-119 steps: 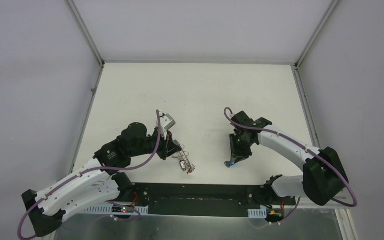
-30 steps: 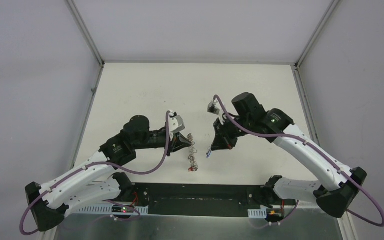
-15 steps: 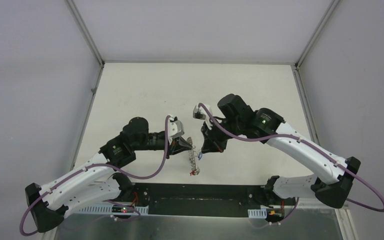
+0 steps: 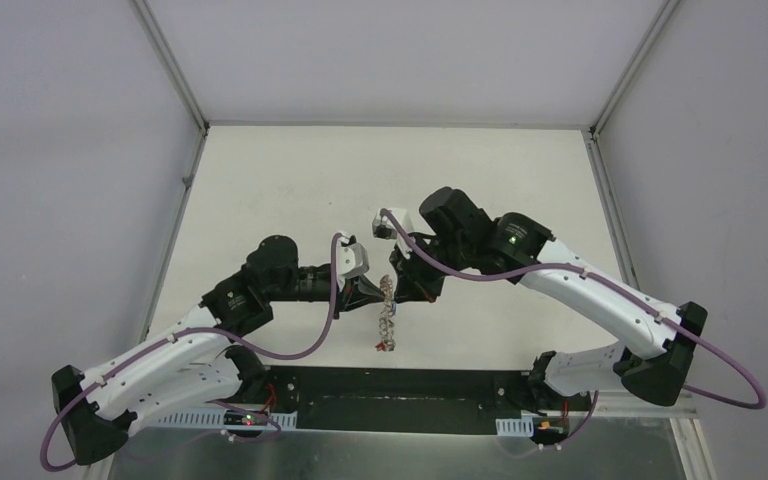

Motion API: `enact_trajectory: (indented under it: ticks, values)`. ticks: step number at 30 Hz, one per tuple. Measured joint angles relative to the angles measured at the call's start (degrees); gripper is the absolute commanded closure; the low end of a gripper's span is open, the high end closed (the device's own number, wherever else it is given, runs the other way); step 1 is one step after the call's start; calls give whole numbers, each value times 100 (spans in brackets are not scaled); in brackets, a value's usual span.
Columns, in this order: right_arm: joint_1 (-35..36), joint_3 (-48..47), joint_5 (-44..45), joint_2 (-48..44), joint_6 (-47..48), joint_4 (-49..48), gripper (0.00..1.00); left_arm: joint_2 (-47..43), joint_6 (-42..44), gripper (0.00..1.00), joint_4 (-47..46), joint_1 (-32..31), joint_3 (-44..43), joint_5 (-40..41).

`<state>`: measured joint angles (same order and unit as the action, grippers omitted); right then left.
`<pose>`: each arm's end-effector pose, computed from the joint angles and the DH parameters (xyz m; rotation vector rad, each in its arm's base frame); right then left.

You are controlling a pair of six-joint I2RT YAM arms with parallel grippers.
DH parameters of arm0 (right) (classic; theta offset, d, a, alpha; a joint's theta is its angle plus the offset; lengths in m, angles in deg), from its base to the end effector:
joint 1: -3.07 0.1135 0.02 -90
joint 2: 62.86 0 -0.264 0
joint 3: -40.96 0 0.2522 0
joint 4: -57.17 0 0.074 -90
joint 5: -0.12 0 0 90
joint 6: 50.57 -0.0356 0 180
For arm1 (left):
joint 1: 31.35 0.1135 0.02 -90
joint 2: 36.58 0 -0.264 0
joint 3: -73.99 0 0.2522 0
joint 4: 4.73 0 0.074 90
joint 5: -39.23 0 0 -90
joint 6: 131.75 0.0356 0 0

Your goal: Put the keys on the keyring

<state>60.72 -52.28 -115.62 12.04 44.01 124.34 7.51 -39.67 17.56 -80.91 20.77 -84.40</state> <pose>0.1263 0.2283 0.3679 -1.4949 2.0561 0.9427 0.1020 -0.1500 0.3136 1.2060 1.4735 -1.1035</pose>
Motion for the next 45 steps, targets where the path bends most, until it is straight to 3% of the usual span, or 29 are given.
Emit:
enact_trajectory:
  ticks: [31,33,36,39,45]
  values:
    - [79,90,745,94,-190,-17,99,0,-109,100,-109,-2,103,4]
    - [79,166,734,92,-214,-98,86,0,-111,100,-109,-2,105,4]
    - [79,358,791,20,-284,-264,75,-2,-120,100,-118,-2,107,0]
    - [76,734,914,-275,-341,-570,53,-37,-122,100,-136,-2,107,0]
    - [74,1685,1119,-1572,-393,-1676,51,-131,-120,100,-227,-2,157,-7]
